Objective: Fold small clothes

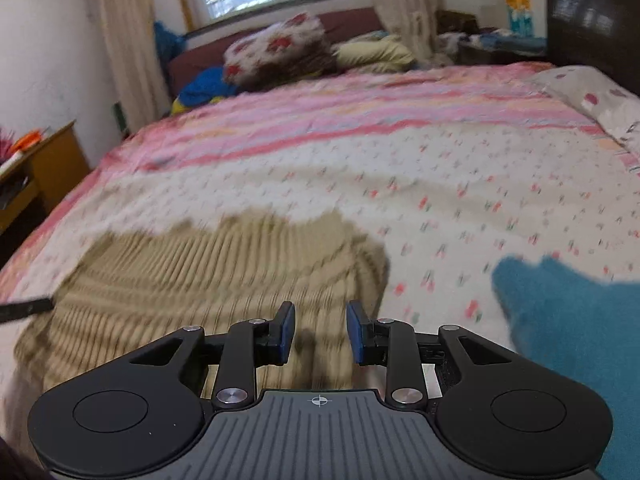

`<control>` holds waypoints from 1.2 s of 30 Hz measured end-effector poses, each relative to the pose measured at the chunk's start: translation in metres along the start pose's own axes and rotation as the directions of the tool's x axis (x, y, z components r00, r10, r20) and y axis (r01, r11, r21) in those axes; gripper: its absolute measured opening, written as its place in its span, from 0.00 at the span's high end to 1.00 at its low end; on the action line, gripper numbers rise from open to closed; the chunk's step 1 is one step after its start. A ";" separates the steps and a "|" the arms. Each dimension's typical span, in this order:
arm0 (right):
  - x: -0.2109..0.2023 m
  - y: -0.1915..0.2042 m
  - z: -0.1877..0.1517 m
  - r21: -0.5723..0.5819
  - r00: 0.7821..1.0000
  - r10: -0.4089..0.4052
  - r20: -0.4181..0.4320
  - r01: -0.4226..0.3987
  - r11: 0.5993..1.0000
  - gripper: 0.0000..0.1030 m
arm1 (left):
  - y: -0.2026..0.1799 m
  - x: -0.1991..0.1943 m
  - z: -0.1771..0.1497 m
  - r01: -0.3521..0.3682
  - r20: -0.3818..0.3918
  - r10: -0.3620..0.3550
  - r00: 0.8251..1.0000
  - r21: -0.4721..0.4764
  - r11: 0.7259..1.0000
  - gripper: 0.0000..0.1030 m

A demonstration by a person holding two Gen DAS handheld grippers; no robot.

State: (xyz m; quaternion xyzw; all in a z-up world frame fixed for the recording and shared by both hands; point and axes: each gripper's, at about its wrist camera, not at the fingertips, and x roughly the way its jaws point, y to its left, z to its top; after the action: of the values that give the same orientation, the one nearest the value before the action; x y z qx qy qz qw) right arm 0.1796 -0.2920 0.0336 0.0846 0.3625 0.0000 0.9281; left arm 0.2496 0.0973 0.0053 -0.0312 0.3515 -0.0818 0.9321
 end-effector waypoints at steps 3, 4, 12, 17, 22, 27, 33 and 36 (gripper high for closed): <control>0.009 -0.004 -0.010 -0.015 0.998 -0.048 -0.047 0.048 0.999 0.72 | 0.007 0.005 -0.006 -0.017 -0.039 0.016 0.999 -0.012 1.000 0.63; 0.012 -0.008 -0.010 0.004 0.997 -0.042 -0.058 0.043 0.999 0.72 | 0.010 0.004 -0.007 -0.024 -0.044 0.023 0.999 -0.013 1.000 0.62; -0.009 -0.015 -0.010 0.061 1.000 -0.003 -0.026 0.004 0.998 0.69 | 0.035 -0.018 -0.011 0.045 -0.047 -0.051 0.998 -0.121 0.992 0.62; -0.002 -0.025 -0.018 0.133 0.997 0.031 -0.069 -0.022 0.991 0.64 | 0.043 -0.012 -0.019 0.086 -0.070 -0.101 0.992 -0.196 0.977 0.57; 0.004 -0.022 -0.021 0.137 0.997 0.015 -0.082 -0.004 0.991 0.64 | 0.039 -0.006 -0.021 0.073 -0.082 -0.090 0.993 -0.193 0.979 0.56; -0.007 -0.020 -0.015 0.104 0.999 -0.005 -0.046 0.010 0.994 0.64 | 0.049 -0.012 -0.027 0.072 -0.063 -0.088 0.994 -0.226 0.972 0.56; 0.002 -0.014 -0.016 0.056 0.994 -0.056 -0.091 0.061 0.997 0.64 | 0.050 -0.015 -0.028 0.054 -0.059 -0.069 0.996 -0.238 0.970 0.56; -0.007 -0.011 -0.014 0.063 0.995 -0.063 -0.072 0.067 0.996 0.64 | 0.052 -0.019 -0.027 0.062 -0.061 -0.080 0.995 -0.244 0.968 0.57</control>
State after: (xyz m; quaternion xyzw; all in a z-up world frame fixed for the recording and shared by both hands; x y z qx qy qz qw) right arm 0.1648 -0.3016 0.0263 0.1030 0.3970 -0.0390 0.9112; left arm 0.2244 0.1514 -0.0088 -0.1541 0.3901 -0.0728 0.9048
